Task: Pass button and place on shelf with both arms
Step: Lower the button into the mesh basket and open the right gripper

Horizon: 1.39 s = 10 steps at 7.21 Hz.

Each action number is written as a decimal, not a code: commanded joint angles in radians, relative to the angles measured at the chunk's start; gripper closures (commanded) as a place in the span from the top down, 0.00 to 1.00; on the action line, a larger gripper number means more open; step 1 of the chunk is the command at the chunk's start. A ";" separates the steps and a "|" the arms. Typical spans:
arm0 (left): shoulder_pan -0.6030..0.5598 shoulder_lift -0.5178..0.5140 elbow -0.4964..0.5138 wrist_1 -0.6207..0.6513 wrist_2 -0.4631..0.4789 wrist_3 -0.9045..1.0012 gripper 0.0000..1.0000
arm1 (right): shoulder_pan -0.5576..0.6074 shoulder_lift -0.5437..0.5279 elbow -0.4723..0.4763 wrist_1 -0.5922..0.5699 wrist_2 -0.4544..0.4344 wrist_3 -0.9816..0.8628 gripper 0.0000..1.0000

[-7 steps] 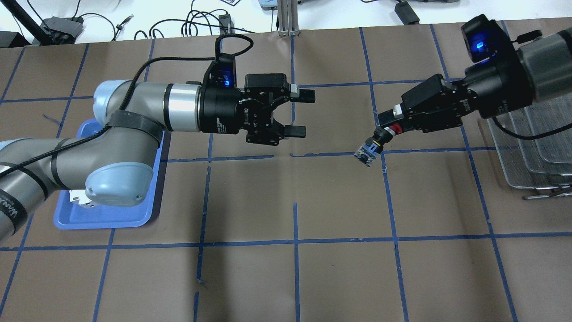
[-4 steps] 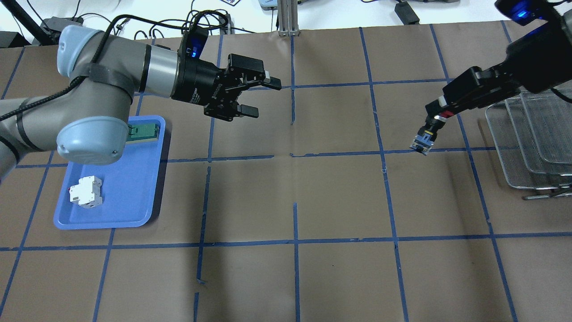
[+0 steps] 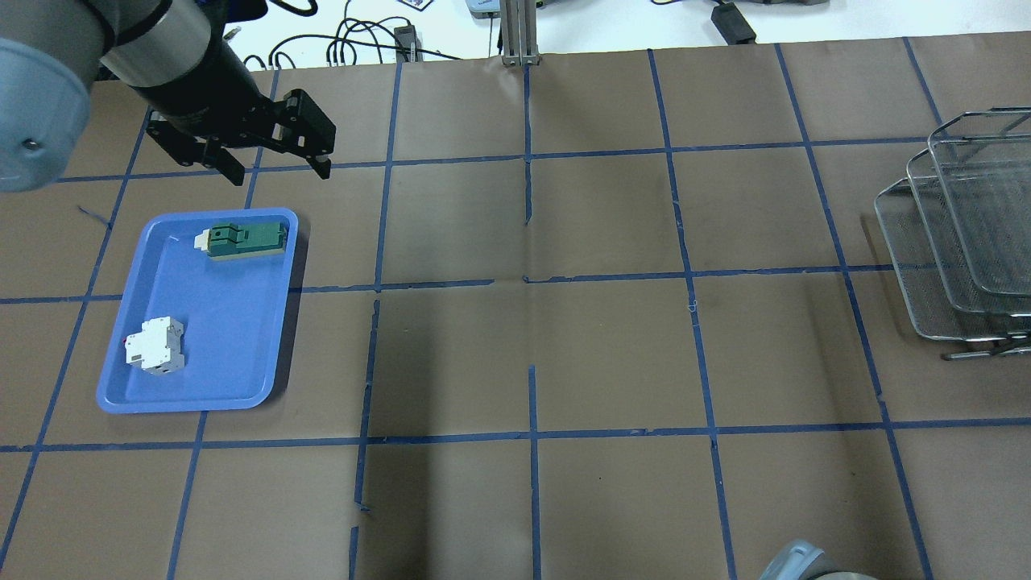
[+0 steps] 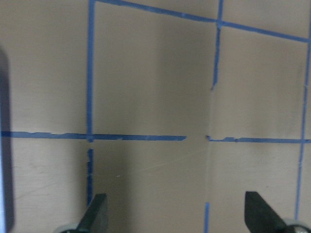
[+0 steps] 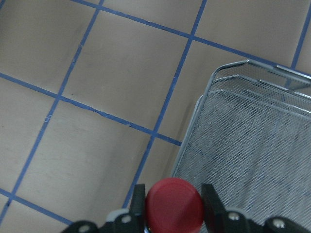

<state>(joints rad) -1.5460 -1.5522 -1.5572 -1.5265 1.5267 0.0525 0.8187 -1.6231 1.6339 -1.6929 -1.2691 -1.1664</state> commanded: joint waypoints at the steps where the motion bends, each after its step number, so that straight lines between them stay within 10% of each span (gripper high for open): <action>1: 0.012 0.030 0.015 -0.084 0.039 0.015 1.00 | -0.006 0.042 -0.014 -0.050 -0.009 -0.119 0.99; 8: 0.029 0.035 -0.001 -0.081 0.036 0.026 1.00 | 0.008 0.010 -0.026 -0.002 -0.090 -0.113 1.00; 10: 0.027 0.037 -0.003 -0.080 0.033 0.026 1.00 | 0.075 -0.062 -0.028 0.115 -0.076 0.195 1.00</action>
<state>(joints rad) -1.5173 -1.5163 -1.5621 -1.6073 1.5625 0.0781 0.8436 -1.6437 1.6090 -1.6463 -1.3517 -1.1611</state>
